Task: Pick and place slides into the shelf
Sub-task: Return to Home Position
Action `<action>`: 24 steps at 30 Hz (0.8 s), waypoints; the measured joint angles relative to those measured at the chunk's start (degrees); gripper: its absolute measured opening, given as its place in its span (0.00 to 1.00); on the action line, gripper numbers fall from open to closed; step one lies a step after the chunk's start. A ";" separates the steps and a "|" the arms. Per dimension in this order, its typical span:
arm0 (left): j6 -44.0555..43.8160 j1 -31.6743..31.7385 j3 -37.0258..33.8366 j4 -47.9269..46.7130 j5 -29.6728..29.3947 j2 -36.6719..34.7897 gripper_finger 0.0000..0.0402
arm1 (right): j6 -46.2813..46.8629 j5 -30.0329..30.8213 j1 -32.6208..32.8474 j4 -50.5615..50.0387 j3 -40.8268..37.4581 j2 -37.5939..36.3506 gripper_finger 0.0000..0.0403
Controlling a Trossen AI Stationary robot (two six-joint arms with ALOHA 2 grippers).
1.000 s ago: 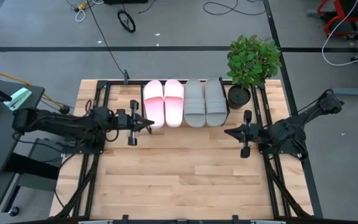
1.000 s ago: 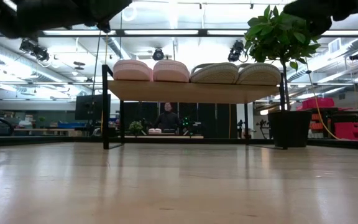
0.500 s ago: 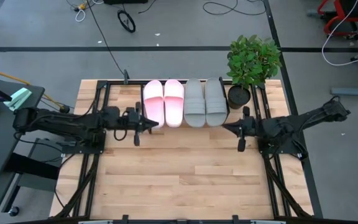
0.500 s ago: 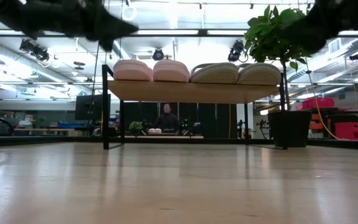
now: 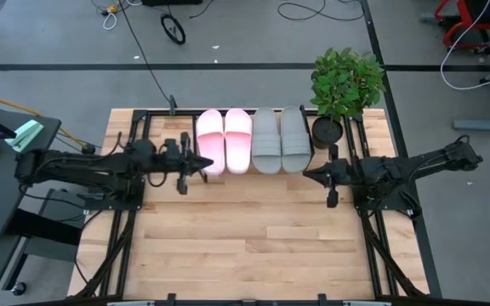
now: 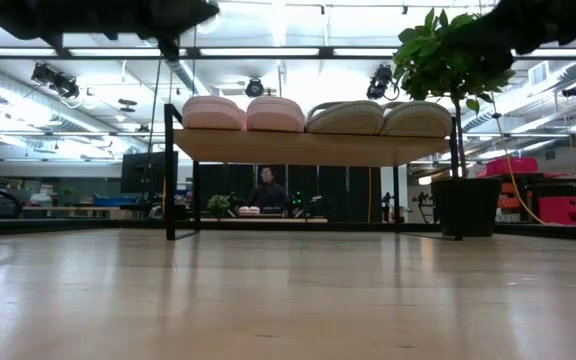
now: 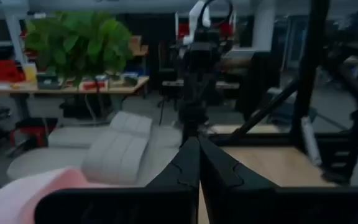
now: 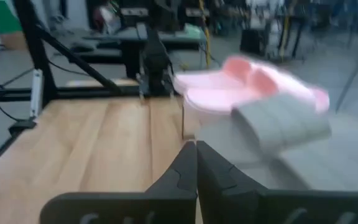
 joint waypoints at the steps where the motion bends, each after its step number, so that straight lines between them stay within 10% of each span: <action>1: -0.36 -0.06 0.00 -0.23 0.08 -0.94 0.02 | -1.30 -0.19 0.02 0.93 0.00 -0.22 0.00; 10: -3.33 -1.95 -0.48 -18.97 -5.18 -13.13 0.01 | -1.08 -2.21 0.52 -3.51 -0.02 -4.45 0.00; 24: -0.86 -5.13 -14.24 -8.01 -12.28 -26.23 0.01 | 0.15 -1.33 -0.13 -5.28 -0.02 -5.60 0.00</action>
